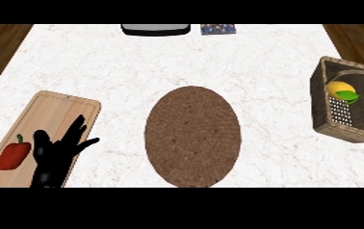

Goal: Pick the lemon from the placemat and place it in the basket

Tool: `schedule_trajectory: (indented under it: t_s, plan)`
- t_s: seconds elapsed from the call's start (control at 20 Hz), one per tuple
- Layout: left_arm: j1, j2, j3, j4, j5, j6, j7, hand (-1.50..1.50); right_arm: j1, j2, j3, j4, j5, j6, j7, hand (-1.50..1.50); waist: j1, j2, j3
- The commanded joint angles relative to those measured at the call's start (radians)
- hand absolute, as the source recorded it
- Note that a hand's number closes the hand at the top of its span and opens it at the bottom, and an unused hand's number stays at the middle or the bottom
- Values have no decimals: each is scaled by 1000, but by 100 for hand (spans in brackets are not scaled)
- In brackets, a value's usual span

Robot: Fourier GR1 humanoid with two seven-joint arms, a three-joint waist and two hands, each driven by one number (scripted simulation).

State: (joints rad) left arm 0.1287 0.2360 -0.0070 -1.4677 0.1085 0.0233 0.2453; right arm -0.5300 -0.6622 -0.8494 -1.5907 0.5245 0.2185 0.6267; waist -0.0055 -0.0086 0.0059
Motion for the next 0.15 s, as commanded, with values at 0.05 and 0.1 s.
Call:
schedule_trajectory:
  t_s: [0.05, 0.1]
  plan:
    - [50, -26, -18, 52, -26, 4, -17, 0, 80, -94, -141, 19, -82, 60, 11, -150, -8, 6, -6]
    - [35, -22, -27, 36, -34, 12, 22, 0, 127, -90, -194, -26, -127, 104, 11, -150, -20, 3, -6]
